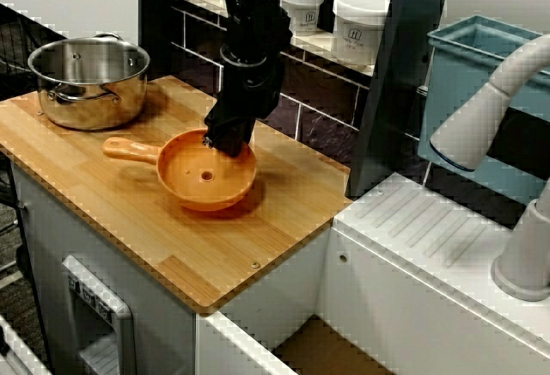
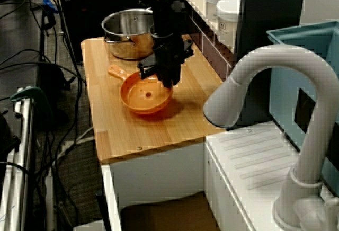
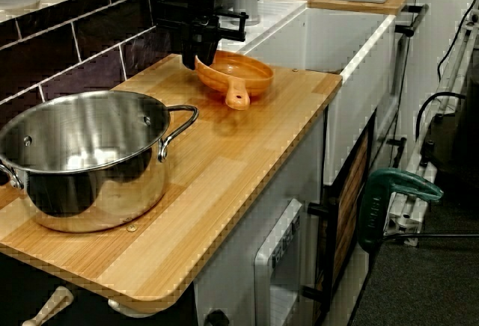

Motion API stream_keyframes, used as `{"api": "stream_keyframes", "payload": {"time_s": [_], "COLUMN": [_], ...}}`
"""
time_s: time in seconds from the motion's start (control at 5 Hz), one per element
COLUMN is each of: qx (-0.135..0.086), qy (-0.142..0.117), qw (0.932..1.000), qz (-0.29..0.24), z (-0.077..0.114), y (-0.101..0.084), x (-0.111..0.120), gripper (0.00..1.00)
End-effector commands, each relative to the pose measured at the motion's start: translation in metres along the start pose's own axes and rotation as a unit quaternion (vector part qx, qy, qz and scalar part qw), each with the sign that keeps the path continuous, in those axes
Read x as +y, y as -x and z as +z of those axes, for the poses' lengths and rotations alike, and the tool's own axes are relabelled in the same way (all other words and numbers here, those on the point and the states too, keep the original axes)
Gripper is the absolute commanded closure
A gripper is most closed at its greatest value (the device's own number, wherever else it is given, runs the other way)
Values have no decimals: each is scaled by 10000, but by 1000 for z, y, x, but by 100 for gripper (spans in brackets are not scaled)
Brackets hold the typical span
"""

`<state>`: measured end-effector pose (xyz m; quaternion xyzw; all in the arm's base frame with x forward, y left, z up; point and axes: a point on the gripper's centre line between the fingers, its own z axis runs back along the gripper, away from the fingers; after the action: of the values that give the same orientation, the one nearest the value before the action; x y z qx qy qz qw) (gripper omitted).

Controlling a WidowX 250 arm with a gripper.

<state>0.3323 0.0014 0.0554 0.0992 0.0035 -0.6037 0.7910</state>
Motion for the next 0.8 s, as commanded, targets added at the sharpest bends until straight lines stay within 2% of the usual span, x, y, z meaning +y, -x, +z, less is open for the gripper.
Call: {"api": "stream_keyframes", "payload": {"time_s": [0.0,0.6], "qx": [-27,-295], "qy": [-254,-211], "qw": [9997,9993], "qz": [-45,94], "z": [13,22], "y": [8,11], "x": [12,12], "gripper": [0,0]}}
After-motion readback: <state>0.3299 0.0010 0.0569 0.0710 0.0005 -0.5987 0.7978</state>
